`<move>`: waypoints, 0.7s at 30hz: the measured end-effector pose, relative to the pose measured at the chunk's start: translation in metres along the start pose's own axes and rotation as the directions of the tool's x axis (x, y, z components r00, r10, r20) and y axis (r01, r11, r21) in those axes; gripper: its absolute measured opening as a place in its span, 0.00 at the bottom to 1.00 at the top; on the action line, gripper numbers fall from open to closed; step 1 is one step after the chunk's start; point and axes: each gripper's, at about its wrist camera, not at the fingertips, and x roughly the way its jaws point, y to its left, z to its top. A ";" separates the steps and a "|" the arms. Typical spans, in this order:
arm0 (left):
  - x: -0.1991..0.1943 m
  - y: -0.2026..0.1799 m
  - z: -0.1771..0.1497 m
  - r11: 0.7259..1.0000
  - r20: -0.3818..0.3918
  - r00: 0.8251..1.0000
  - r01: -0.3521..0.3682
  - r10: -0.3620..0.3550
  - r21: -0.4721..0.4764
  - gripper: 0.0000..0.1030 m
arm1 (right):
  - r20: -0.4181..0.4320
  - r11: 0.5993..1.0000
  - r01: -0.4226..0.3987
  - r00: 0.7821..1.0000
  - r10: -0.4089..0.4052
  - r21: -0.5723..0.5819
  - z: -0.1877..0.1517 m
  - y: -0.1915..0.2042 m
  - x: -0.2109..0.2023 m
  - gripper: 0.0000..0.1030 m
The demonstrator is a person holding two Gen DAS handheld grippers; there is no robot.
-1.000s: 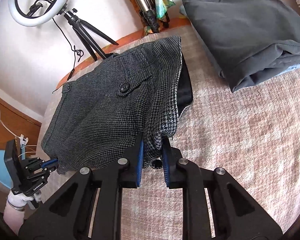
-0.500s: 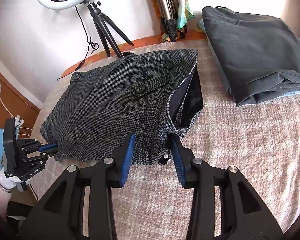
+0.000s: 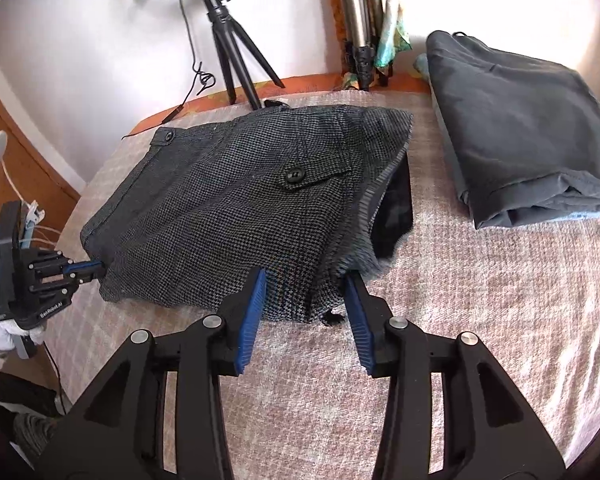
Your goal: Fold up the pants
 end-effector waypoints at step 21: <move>0.018 -0.033 0.002 0.988 -0.101 0.993 -0.044 0.060 0.151 0.00 | -0.094 0.932 0.043 0.992 -0.082 -0.361 -0.001 0.015 0.017 0.59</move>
